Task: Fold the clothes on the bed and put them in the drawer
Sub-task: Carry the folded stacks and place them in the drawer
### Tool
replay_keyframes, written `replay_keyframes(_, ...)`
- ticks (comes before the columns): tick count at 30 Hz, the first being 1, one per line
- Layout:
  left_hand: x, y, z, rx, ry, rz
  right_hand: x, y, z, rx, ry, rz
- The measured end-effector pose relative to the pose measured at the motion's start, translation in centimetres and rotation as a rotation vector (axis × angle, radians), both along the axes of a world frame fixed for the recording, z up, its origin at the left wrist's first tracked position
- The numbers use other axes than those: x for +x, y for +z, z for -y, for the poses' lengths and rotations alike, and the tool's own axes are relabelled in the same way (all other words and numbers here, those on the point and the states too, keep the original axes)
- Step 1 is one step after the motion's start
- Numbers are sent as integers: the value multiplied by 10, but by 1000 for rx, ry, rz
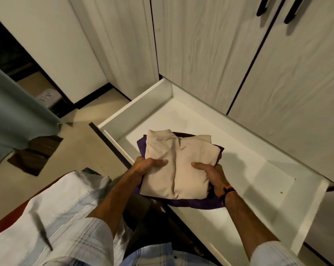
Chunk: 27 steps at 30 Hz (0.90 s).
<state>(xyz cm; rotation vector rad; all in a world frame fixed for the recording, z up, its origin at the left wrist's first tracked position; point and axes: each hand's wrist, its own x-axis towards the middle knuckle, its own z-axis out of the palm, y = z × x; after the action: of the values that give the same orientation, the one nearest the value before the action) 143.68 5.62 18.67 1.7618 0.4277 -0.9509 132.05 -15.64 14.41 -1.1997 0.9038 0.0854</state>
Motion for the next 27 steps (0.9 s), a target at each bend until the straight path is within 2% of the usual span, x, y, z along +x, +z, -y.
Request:
replay_keyframes(5,64,-24,1,30,-82,-45,49,-25,-8,37,-64,-40)
replay_keyframes(18,296,-134,35,164,-391,-159,209,-119,-38,184,-423,-178)
replay_keyframes(27,383,-202,56,170,-477,-132,275,-184,-37,253,-475,-196)
